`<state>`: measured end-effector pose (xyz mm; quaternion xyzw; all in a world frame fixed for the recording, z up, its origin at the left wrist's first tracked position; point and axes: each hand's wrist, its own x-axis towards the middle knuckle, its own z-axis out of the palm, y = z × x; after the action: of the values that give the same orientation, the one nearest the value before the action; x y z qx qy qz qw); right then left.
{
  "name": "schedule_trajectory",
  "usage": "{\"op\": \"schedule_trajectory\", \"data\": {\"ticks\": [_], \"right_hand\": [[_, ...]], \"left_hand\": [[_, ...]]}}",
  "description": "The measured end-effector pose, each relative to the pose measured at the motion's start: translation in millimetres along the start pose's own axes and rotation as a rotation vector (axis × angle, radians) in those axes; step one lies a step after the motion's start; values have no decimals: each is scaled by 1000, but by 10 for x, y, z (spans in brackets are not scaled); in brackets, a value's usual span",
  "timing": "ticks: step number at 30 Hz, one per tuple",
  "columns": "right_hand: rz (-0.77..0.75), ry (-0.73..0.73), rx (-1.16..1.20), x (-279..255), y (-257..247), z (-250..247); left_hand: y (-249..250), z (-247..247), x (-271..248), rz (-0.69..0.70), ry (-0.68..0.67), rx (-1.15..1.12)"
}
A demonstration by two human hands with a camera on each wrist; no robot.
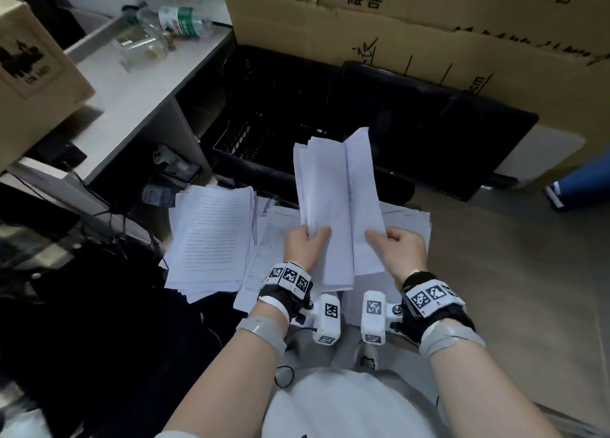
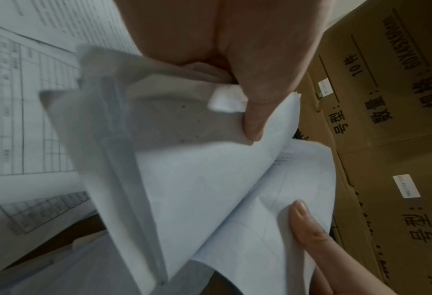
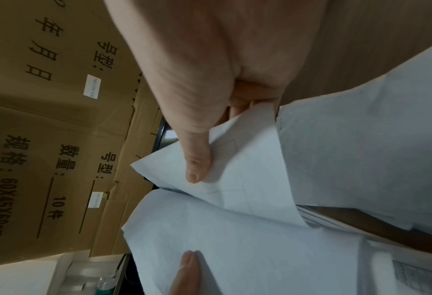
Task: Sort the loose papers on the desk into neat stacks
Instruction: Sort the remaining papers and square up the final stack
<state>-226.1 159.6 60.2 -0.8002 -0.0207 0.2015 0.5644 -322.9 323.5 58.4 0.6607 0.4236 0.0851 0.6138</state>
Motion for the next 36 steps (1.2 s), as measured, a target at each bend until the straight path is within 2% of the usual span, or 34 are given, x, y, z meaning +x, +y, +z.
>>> {"op": "schedule_trajectory", "data": {"ticks": [3, 9, 14, 18, 23, 28, 31, 36], "right_hand": [[11, 21, 5, 45, 33, -69], [107, 128, -64, 343, 199, -437], [136, 0, -69, 539, 347, -645], [168, -135, -108, 561, 487, -596], [142, -221, -195, 457, 492, -199], [166, -275, -277, 375, 432, 475], [248, -304, -318, 322, 501, 934], [356, -372, -262, 171, 499, 1763]], "left_hand": [[-13, 50, -19, -16, 17, -29], [115, 312, -35, -12, 135, -69], [68, 591, -128, -42, 211, -34], [-92, 491, -220, -74, 307, 17], [-301, 29, -390, -152, 519, 6], [-514, -660, -495, -185, 719, -33], [-661, -1123, -455, -220, 758, -46], [-862, -1791, -299, -254, 718, -114]]}}
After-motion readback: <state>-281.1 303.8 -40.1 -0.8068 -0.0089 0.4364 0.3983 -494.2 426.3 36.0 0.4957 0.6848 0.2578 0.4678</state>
